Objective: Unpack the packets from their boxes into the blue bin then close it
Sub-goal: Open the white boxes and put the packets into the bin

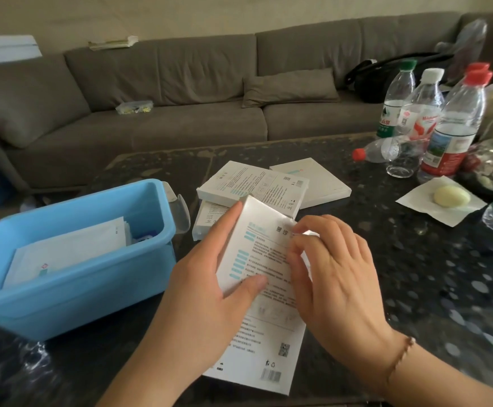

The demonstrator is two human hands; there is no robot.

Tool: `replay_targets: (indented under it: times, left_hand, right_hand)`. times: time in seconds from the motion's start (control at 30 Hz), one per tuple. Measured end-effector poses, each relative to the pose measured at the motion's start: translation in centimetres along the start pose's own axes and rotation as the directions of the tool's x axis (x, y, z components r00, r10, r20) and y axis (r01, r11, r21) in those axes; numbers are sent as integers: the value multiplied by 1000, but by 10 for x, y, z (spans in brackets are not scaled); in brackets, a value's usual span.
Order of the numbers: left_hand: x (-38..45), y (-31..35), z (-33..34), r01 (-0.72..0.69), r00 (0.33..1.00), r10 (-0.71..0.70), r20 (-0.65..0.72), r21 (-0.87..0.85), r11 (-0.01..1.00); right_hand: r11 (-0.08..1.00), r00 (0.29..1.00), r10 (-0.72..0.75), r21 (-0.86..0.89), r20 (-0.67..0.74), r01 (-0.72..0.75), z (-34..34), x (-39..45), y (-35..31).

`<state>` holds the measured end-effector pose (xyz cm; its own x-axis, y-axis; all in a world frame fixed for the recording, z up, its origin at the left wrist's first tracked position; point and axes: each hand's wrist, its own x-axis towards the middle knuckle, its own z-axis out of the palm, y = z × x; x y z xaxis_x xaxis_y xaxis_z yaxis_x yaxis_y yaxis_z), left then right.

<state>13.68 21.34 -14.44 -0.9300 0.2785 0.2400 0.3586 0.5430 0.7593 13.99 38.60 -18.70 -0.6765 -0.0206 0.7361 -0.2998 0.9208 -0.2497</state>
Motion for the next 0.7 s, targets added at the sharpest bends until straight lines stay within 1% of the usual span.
replay_targets:
  times: [0.1, 0.17, 0.27, 0.33, 0.4, 0.47, 0.53, 0.6, 0.7]
  left_hand:
    - [1, -4, -2, 14, 999, -14, -36, -14, 1000]
    - [1, -4, -1, 16, 999, -16, -51, -19, 1000]
    - [1, -2, 0, 0, 998, 0, -64, -8, 1000]
    - [0, 0, 1, -1, 998, 1, -67, -7, 1000]
    - [-1, 3, 2, 1, 997, -1, -73, 2, 1000]
    - [-1, 6, 2, 0, 997, 1, -78, 11, 1000]
    - [-2, 7, 3, -16, 996, 18, -82, 27, 1000]
    - [-4, 6, 3, -38, 996, 42, -83, 50, 998]
    - [-6, 7, 2, -53, 994, 60, -91, 76, 996]
  right_hand:
    - [993, 1000, -18, 116, 14, 17, -3, 2, 7]
    - [992, 998, -63, 114, 25, 60, -6, 4, 11]
    - [995, 996, -82, 66, 22, 81, -12, 10, 13]
    - [993, 993, -116, 23, 14, 116, -13, 12, 14]
    - [981, 982, -188, -46, -11, 187, -15, 12, 14]
    - [956, 961, -271, -131, -49, 262, -17, 11, 11]
    - [923, 942, -329, -230, -61, 307, -18, 8, 5]
    - [902, 939, -340, -299, -45, 312, -17, 5, -3]
    - [894, 948, -317, -339, -18, 293, -17, 6, -7]
